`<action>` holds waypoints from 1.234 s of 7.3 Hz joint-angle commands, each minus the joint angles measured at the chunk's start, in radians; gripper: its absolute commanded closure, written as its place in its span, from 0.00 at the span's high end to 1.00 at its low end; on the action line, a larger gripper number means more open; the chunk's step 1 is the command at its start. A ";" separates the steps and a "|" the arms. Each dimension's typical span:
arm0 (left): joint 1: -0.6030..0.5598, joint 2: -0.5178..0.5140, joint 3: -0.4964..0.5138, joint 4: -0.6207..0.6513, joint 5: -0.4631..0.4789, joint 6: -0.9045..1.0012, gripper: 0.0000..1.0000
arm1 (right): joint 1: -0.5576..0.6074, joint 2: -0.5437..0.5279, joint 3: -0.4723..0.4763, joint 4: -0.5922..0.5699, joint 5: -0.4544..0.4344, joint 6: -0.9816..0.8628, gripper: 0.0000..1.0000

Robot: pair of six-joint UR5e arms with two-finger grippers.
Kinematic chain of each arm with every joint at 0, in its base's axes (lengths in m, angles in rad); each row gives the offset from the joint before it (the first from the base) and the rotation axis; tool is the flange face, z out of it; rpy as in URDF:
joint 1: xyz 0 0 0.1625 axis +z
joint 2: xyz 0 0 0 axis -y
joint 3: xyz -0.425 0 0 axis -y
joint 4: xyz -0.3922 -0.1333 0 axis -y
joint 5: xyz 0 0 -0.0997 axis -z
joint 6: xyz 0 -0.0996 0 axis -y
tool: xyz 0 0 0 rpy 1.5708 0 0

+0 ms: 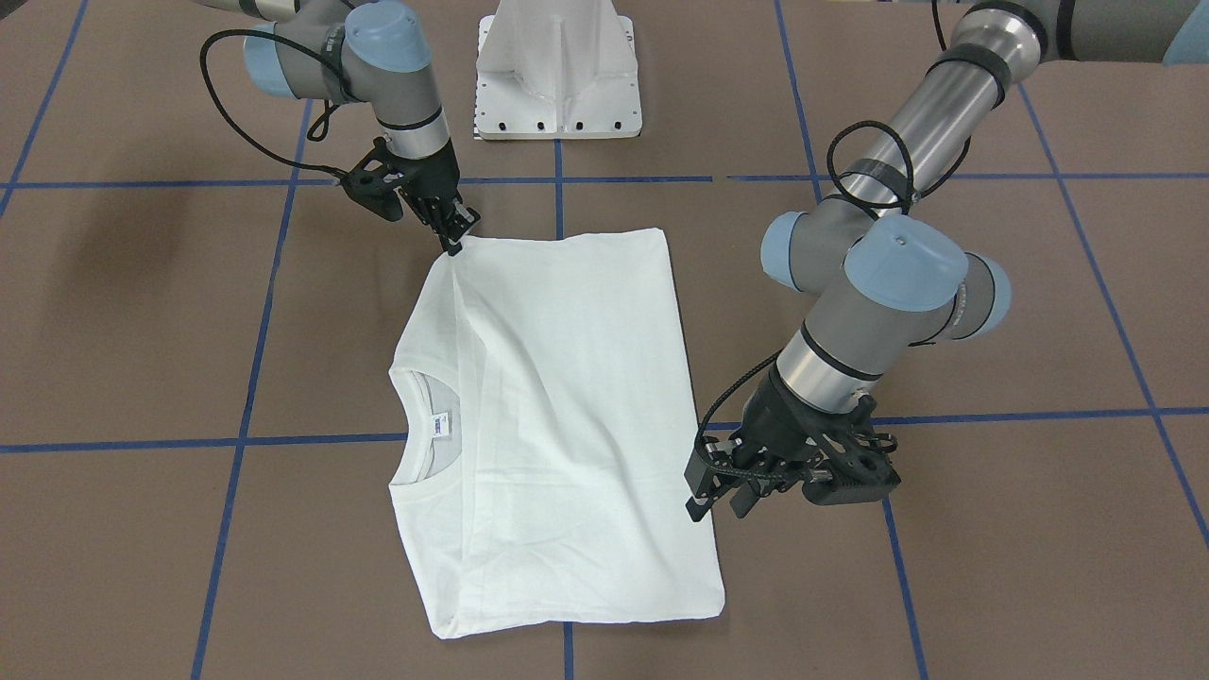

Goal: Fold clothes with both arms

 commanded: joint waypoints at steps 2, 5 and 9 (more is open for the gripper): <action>0.076 0.099 -0.131 0.002 0.000 -0.121 0.62 | 0.007 -0.014 0.055 -0.015 0.022 0.001 0.00; 0.328 0.323 -0.498 0.020 0.100 -0.446 0.62 | 0.007 -0.020 0.071 -0.026 0.022 0.001 0.00; 0.498 0.462 -0.711 0.325 0.225 -0.525 0.61 | 0.007 -0.018 0.072 -0.026 0.022 0.001 0.00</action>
